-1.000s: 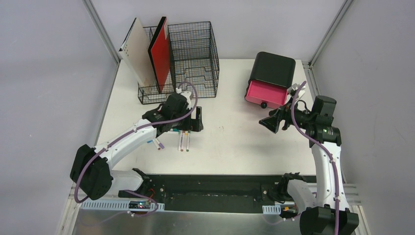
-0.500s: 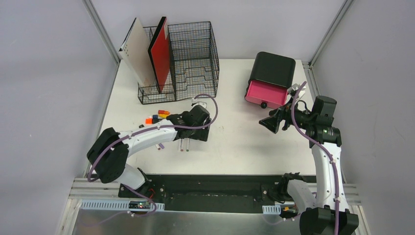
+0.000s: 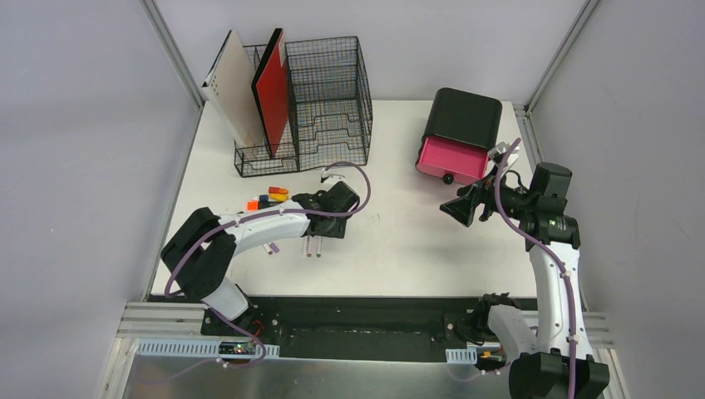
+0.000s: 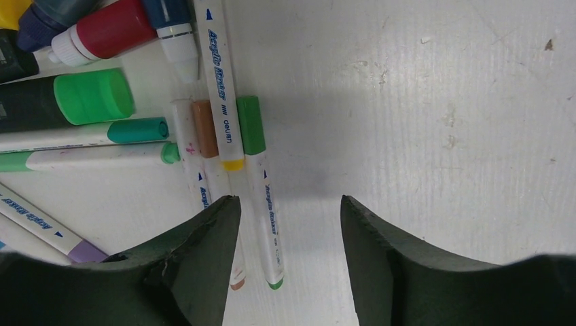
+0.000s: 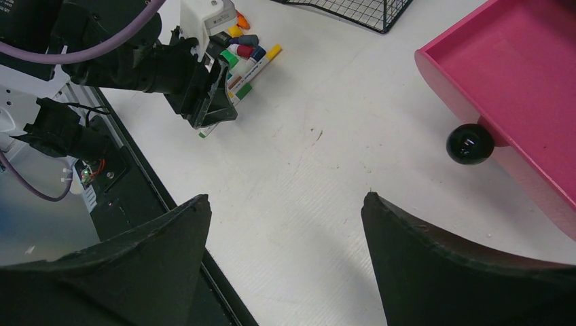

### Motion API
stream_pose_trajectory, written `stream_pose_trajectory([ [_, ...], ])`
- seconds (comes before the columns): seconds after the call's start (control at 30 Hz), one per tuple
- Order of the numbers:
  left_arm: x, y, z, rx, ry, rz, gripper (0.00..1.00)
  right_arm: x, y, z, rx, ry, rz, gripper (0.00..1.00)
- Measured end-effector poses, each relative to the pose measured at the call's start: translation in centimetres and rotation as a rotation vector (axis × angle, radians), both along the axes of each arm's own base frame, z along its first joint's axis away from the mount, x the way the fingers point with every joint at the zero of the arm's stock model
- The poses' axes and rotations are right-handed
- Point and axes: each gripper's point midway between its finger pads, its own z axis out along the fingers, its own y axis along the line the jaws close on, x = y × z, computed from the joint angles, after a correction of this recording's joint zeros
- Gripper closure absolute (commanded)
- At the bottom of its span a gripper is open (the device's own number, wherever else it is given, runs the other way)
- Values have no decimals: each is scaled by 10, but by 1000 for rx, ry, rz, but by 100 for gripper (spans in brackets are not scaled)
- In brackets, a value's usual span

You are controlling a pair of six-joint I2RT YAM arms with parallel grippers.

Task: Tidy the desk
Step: Pick up the stationery from the center of the board.

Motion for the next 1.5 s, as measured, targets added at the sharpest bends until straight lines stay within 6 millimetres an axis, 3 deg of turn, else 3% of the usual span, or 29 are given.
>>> stream_pose_trajectory([
  [0.17,-2,1,-8,11,19,16,54,0,0,0,-1,-2,0,15],
  [0.8,-9,8,-22,41,56,45,55,-1,0,1,-2,-8,1,15],
  [1.0,-9,8,-27,39,65,62,65,-1,0,1,-2,-8,1,15],
  [1.3,-9,4,-28,19,66,67,100,-1,0,2,-2,-10,1,15],
  [1.5,-10,1,-27,6,75,59,100,-1,0,2,-2,-10,1,14],
])
